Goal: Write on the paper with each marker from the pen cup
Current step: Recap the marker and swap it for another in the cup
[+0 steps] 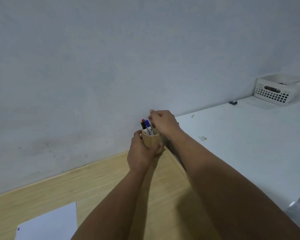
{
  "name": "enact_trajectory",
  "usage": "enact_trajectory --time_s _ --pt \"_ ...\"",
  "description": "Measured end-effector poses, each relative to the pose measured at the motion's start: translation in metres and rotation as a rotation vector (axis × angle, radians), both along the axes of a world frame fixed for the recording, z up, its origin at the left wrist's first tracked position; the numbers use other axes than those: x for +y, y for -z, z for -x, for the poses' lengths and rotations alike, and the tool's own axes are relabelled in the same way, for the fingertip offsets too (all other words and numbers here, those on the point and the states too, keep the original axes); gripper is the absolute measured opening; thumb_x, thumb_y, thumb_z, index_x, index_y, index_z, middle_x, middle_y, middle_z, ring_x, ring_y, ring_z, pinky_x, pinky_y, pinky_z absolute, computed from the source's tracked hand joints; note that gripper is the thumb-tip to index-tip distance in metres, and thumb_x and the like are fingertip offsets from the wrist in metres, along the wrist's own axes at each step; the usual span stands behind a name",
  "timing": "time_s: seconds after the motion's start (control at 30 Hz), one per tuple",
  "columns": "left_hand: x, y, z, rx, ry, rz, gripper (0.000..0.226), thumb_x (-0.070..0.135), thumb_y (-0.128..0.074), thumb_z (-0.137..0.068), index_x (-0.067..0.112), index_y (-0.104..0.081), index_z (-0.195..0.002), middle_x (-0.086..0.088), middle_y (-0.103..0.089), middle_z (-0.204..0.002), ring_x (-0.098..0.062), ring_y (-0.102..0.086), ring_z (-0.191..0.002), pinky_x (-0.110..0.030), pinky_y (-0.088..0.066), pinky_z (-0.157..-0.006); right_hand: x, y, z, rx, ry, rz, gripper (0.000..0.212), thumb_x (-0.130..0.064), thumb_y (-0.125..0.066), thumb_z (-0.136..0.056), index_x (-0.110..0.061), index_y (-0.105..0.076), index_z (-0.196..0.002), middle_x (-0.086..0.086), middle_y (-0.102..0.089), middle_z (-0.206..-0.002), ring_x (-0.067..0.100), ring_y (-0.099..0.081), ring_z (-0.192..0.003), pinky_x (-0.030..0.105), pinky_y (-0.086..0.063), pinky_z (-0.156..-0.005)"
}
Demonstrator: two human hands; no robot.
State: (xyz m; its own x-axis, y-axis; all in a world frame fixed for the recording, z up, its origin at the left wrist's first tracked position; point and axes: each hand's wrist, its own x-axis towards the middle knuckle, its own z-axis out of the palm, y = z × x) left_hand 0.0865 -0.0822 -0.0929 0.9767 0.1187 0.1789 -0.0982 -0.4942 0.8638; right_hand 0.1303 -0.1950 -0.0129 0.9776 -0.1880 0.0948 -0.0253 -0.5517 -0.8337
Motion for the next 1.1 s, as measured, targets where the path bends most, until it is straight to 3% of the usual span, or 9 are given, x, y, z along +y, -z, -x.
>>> enact_trajectory --time_s 0.1,0.23,0.43,0.6,0.7,0.83,0.93,1.03,1.1 --pt "0.002 0.004 -0.004 -0.003 -0.009 -0.010 0.062 0.056 -0.082 -0.072 0.044 -0.046 -0.122 0.018 -0.066 -0.117 -0.010 -0.067 -0.101 -0.042 -0.058 -0.080 0.004 0.001 -0.015 0.076 -0.092 0.055 0.028 -0.030 -0.055 -0.079 -0.037 -0.080 -0.071 -0.012 -0.080 -0.097 0.022 -0.072 -0.103 0.054 -0.052 -0.107" --pt "0.005 0.005 -0.007 0.007 0.001 -0.043 0.057 0.054 -0.082 -0.072 0.050 -0.041 -0.111 0.019 -0.067 -0.113 -0.012 -0.068 -0.099 -0.042 -0.058 -0.079 0.002 -0.004 -0.016 0.161 -0.219 0.094 0.033 -0.002 -0.059 -0.091 -0.025 -0.082 -0.086 -0.001 -0.078 -0.098 0.020 -0.070 -0.094 0.035 -0.059 -0.092" --pt "0.007 0.001 -0.008 0.012 0.006 -0.082 0.057 0.053 -0.085 -0.072 0.046 -0.039 -0.106 0.019 -0.066 -0.107 -0.013 -0.067 -0.096 -0.042 -0.057 -0.077 -0.008 -0.005 -0.010 0.119 -0.238 0.040 0.013 -0.005 -0.070 -0.097 -0.016 -0.077 -0.093 0.002 -0.075 -0.080 0.014 -0.069 -0.068 0.024 -0.058 -0.070" --pt "0.008 -0.003 -0.008 0.025 0.001 -0.099 0.058 0.050 -0.086 -0.074 0.045 -0.038 -0.107 0.018 -0.066 -0.102 -0.015 -0.066 -0.093 -0.040 -0.056 -0.074 -0.009 0.004 -0.006 0.028 -0.185 0.085 0.009 -0.020 -0.079 -0.088 -0.027 -0.077 -0.083 -0.007 -0.080 -0.078 0.016 -0.076 -0.078 0.049 -0.063 -0.094" --pt "0.007 -0.004 -0.007 0.037 0.005 -0.110 0.060 0.048 -0.086 -0.074 0.044 -0.037 -0.108 0.018 -0.064 -0.098 -0.016 -0.065 -0.091 -0.039 -0.056 -0.074 -0.006 0.007 -0.002 -0.004 -0.134 0.133 0.010 -0.027 -0.074 -0.087 -0.036 -0.077 -0.088 -0.016 -0.080 -0.083 0.010 -0.077 -0.086 0.050 -0.059 -0.098" --pt "0.006 -0.007 -0.008 0.049 0.020 -0.099 0.061 0.044 -0.087 -0.075 0.036 -0.046 -0.119 0.014 -0.066 -0.102 -0.015 -0.064 -0.090 -0.034 -0.051 -0.069 -0.006 0.006 0.004 -0.028 -0.113 0.216 0.017 -0.032 -0.070 -0.095 -0.037 -0.080 -0.108 -0.015 -0.079 -0.117 0.016 -0.071 -0.113 0.050 -0.049 -0.110" --pt "0.007 -0.011 -0.006 0.049 0.074 -0.068 0.068 0.038 -0.089 -0.075 0.026 -0.052 -0.131 0.010 -0.066 -0.110 -0.015 -0.062 -0.095 -0.034 -0.053 -0.075 -0.011 -0.003 0.008 -0.140 -0.065 0.114 0.019 -0.036 -0.073 -0.097 -0.031 -0.079 -0.114 -0.013 -0.079 -0.113 0.019 -0.072 -0.112 0.052 -0.053 -0.108" --pt "0.015 -0.017 0.006 0.047 0.119 -0.008 0.073 0.039 -0.089 -0.076 0.018 -0.054 -0.136 0.013 -0.060 -0.110 -0.022 -0.066 -0.110 -0.042 -0.057 -0.091 -0.015 -0.028 0.016 -0.306 -0.028 -0.032 0.012 -0.030 -0.072 -0.100 -0.027 -0.076 -0.112 -0.007 -0.080 -0.101 0.016 -0.075 -0.100 0.040 -0.060 -0.098" --pt "0.026 -0.027 0.018 0.043 0.091 0.004 0.080 0.042 -0.084 -0.081 0.017 -0.048 -0.148 0.002 -0.064 -0.128 -0.024 -0.066 -0.117 -0.042 -0.055 -0.097 -0.012 -0.051 0.027 -0.426 -0.019 -0.145 0.009 -0.025 -0.069 -0.104 -0.026 -0.073 -0.112 -0.004 -0.079 -0.096 0.009 -0.074 -0.088 0.025 -0.059 -0.086"
